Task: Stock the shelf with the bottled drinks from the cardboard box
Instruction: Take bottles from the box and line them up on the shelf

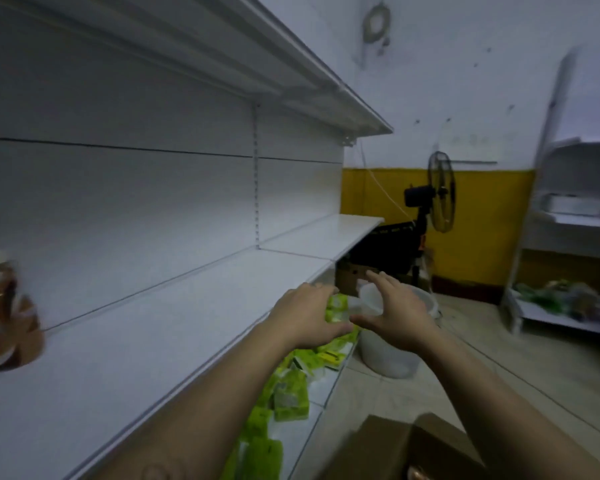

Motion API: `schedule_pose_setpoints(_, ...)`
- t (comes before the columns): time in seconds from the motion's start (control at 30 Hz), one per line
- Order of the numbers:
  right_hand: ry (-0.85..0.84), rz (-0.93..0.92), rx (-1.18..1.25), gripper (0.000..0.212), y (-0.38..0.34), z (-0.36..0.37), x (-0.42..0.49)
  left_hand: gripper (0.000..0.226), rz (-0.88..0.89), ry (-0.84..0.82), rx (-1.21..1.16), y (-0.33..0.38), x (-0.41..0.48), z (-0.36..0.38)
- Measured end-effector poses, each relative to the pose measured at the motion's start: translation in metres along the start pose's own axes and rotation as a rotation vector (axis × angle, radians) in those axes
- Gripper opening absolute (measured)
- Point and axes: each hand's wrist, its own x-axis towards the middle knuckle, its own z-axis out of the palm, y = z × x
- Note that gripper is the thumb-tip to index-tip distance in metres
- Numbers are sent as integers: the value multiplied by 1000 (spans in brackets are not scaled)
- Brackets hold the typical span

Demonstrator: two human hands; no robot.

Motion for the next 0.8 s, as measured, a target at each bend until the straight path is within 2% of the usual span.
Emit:
schedule_pose_setpoints(0.37,-43,417,-101,81,115,9,-83,82,180,-239,-188,89,46,108)
schedule_pose_setpoints(0.57,-214,696,-33,85,168,54,-140,77,203,-409,-247,108,38,178)
schedule_pose_setpoints(0.8,-348,838,97,79,216,114,-185,76,164,-652,-259,121,30,272)
